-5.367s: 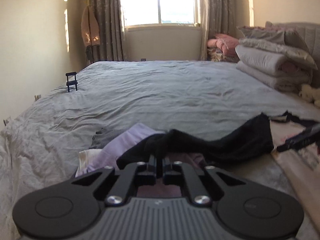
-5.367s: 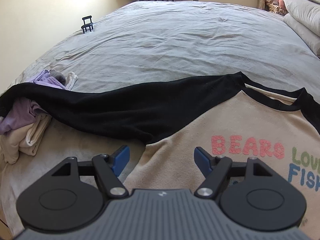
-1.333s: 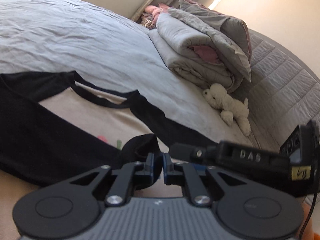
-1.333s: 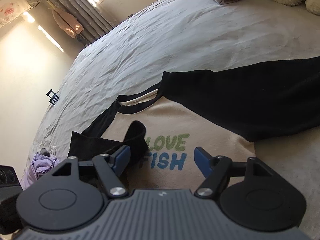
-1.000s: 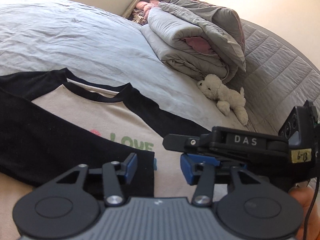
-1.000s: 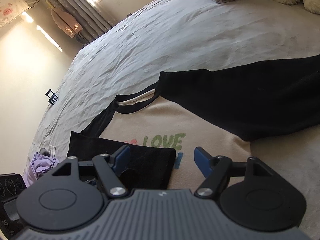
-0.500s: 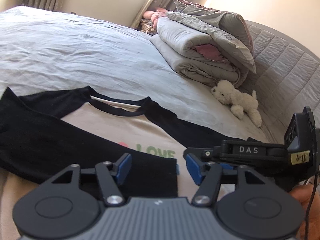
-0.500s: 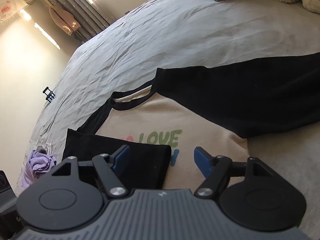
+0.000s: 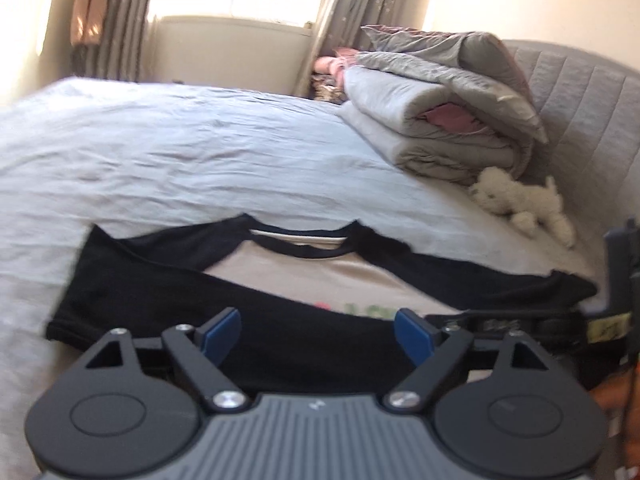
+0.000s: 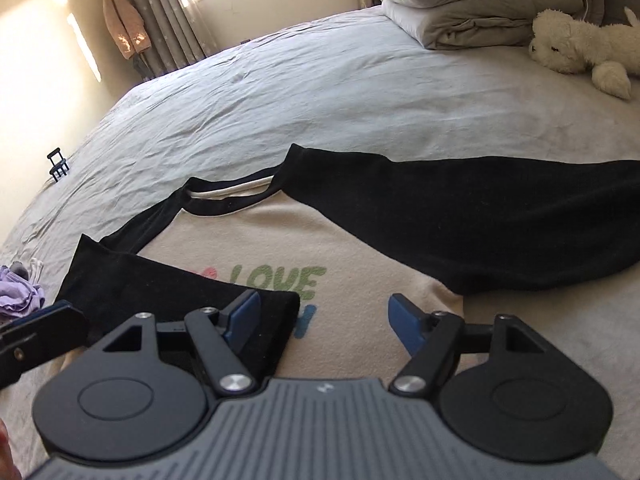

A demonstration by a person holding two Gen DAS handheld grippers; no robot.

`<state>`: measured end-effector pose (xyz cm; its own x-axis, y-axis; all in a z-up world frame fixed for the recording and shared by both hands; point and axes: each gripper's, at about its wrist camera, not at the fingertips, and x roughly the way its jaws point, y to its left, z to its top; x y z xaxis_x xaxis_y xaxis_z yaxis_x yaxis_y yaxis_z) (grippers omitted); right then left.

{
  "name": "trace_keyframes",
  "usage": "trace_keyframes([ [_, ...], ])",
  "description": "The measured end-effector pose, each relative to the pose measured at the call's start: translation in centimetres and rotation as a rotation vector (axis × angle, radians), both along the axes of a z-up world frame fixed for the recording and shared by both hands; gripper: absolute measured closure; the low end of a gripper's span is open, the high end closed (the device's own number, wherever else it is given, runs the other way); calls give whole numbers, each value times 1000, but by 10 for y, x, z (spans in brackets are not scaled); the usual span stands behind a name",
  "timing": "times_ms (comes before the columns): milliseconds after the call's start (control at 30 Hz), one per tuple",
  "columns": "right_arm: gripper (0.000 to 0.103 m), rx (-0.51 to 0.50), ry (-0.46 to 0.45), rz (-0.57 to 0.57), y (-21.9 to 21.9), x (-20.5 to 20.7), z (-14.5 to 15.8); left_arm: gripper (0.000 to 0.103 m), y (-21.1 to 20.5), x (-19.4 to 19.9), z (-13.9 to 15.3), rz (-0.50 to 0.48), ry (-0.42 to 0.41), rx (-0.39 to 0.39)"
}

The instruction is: Fold clothes

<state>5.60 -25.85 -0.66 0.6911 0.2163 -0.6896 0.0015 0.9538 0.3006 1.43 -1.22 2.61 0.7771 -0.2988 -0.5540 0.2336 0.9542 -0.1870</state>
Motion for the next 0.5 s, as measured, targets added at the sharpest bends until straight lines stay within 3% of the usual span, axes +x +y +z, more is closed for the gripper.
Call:
trace_keyframes([
  [100,29,2,5,12,2,0,-6,18,12,-4,-6,17,6,0],
  [233,29,-109,-21,33,20,-7,-14,18,21,-8,-14,31,-1,-5],
  [400,29,-155,-51,82,40,-12,-17,18,42,-8,-25,106,-20,50],
  [433,31,-157,-55,92,44,-12,-18,18,48,-8,-27,122,-24,57],
  [500,46,-161,-62,113,52,-14,-18,18,61,-8,-31,149,-17,74],
])
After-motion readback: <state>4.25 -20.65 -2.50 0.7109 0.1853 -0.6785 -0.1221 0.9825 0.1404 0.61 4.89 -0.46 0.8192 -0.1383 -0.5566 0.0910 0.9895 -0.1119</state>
